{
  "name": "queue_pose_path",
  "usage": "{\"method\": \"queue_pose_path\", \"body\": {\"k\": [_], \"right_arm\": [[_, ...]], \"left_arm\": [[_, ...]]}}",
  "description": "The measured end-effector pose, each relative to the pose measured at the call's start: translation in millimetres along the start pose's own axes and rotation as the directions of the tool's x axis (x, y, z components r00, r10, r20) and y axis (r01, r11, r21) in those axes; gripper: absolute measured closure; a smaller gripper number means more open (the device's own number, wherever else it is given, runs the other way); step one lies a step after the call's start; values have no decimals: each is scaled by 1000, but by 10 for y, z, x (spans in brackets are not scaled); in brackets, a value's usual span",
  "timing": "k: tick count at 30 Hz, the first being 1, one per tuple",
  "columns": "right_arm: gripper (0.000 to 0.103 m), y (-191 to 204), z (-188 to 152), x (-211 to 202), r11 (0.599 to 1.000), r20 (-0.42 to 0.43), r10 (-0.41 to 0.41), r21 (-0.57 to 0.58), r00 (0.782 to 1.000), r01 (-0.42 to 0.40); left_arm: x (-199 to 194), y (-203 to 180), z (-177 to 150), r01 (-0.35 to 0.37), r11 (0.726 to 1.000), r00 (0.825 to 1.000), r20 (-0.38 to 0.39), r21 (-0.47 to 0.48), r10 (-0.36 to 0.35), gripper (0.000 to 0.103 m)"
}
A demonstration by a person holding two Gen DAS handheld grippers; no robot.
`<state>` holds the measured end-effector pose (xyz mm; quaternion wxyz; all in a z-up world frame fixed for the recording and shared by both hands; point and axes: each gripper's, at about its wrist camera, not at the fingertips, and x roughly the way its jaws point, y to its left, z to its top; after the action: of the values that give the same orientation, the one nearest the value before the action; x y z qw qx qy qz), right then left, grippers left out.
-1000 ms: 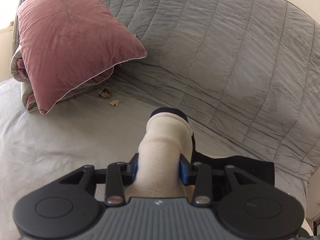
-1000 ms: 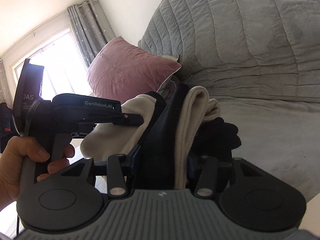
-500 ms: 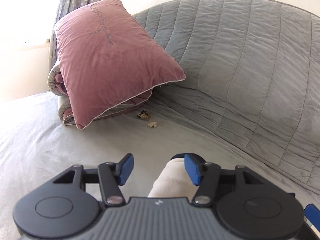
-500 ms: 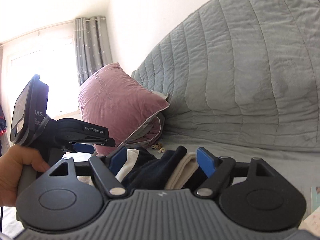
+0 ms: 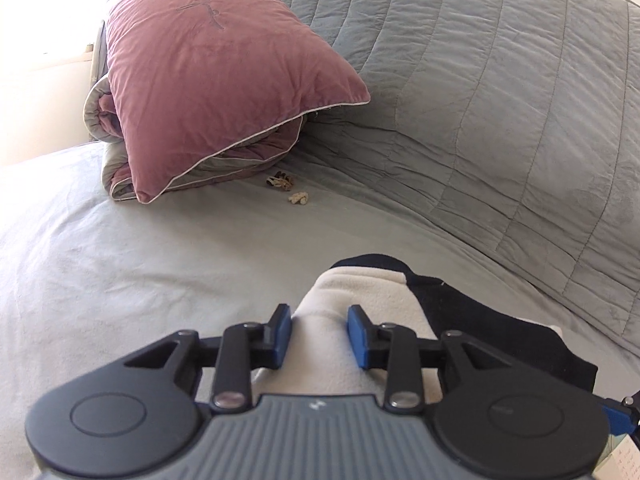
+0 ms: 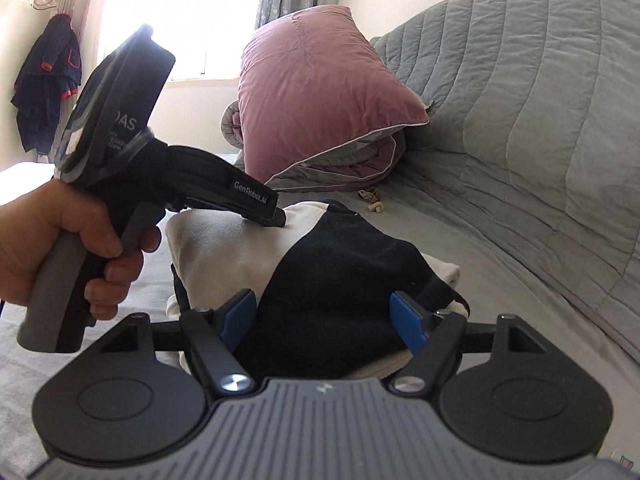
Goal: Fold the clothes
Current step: 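Place the sweatshirt on top of the folded clothes stack and open both grippers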
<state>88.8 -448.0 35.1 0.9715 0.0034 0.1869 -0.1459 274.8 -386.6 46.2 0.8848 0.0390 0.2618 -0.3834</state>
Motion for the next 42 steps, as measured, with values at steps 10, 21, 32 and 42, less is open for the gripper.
{"method": "queue_pose_path", "body": {"k": [10, 21, 32, 42], "right_arm": [[20, -91, 152, -336, 992, 67, 70, 98, 995, -76], [4, -114, 408, -691, 982, -11, 114, 150, 993, -111], [0, -7, 355, -931, 989, -169, 89, 135, 982, -66], [0, -112, 166, -974, 967, -345, 74, 254, 936, 17]], "left_arm": [[-509, -125, 237, -87, 996, 996, -29, -18, 86, 41], [-1088, -183, 124, -274, 960, 951, -164, -61, 262, 30], [-1438, -412, -220, -404, 913, 880, -297, -52, 372, 1], [-1490, -552, -480, -425, 905, 828, -420, -39, 370, 1]]}}
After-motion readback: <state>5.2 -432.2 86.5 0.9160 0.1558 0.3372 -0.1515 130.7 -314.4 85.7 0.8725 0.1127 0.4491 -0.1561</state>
